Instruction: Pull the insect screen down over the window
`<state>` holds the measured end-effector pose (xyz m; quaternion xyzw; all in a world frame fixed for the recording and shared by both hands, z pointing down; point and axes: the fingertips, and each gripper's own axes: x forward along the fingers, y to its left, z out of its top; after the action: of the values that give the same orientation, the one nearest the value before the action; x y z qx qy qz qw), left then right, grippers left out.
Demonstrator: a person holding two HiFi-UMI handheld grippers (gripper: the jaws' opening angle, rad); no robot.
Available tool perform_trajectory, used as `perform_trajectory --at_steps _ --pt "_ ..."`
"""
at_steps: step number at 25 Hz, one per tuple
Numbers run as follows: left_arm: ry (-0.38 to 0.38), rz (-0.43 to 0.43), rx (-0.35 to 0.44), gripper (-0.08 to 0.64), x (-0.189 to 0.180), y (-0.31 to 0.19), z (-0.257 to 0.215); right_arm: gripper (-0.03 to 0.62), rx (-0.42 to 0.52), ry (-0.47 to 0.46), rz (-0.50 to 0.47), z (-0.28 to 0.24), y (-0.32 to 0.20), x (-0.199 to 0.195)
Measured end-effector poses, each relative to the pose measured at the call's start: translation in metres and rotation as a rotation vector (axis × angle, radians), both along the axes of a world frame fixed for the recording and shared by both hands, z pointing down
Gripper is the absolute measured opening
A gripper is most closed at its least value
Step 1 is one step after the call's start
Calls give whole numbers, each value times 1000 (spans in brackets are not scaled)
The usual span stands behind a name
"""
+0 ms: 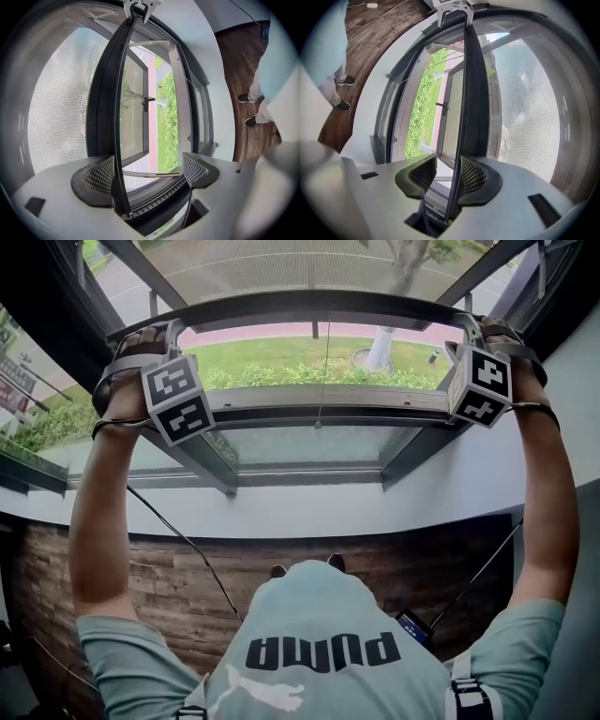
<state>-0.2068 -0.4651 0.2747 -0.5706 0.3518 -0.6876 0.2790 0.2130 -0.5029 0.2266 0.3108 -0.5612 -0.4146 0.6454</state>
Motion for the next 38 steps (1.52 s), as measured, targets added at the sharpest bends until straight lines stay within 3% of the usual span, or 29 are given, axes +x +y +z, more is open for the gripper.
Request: perform_trajectory --at_steps 8,14,24,32,38 --pt "-30 -17 21 442 -2 -3 35 156 -38 -7 22 34 1 0" --pt "-15 -19 -24 442 -3 1 72 156 -102 24 27 73 4 -2" --pt "37 -17 10 442 3 -5 102 156 -124 19 42 101 7 1" --pt "26 -25 -70 442 3 2 151 156 -191 30 53 152 12 2" --pt "23 -40 -80 442 2 0 172 156 -204 13 59 173 8 1"
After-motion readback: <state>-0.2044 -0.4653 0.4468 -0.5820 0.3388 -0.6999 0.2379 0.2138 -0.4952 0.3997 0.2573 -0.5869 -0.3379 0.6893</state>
